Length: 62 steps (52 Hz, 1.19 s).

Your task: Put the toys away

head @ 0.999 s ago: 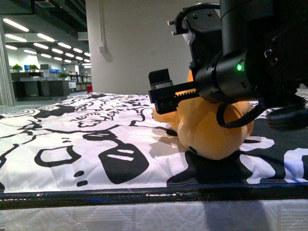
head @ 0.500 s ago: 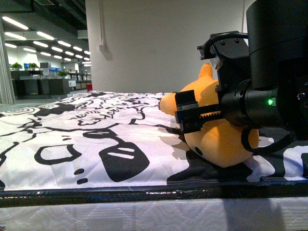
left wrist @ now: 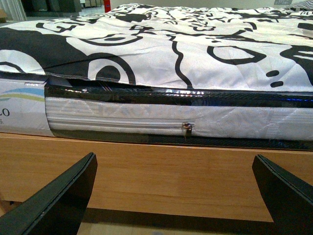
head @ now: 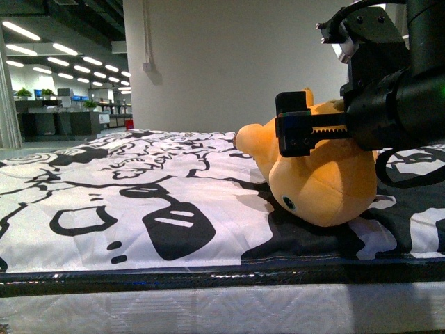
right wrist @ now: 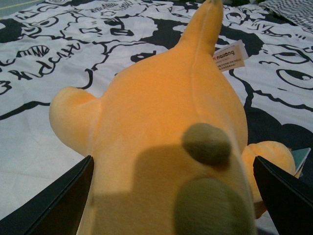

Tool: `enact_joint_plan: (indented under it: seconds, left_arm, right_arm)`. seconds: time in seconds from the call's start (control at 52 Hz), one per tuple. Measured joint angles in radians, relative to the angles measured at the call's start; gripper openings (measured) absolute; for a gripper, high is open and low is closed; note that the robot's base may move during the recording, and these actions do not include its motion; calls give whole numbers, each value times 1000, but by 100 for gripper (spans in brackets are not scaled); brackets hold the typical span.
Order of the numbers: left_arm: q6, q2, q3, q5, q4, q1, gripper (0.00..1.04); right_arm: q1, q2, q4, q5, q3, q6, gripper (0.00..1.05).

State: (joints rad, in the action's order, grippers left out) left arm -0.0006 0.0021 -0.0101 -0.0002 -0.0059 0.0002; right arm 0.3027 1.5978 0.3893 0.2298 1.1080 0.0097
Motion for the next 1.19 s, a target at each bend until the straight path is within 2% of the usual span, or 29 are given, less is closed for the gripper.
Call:
enact_joint_plan:
  seconds: [0.269,0.557,0.692,0.865,0.961,1.191]
  left_arm:
    - [0,0,0,0,0,0,98]
    - [0,0,0,0,0,0,98]
    - [0,0,0,0,0,0,98]
    - [0,0,0,0,0,0,98]
    - [0,0,0,0,0,0,98]
    - [0,0,0,0,0,0,98]
  right_arm:
    - [26,-9,-2,-39,-67,30,98]
    - [65,18,35,-10,-100,45,97]
    - [72,18,43,15,-102,50,83]
    - [79,15,40,26,-98,56,59]
    - [79,-1,34,16,-94,60,43]
    - [69,-76,3,-53,-76,73,18]
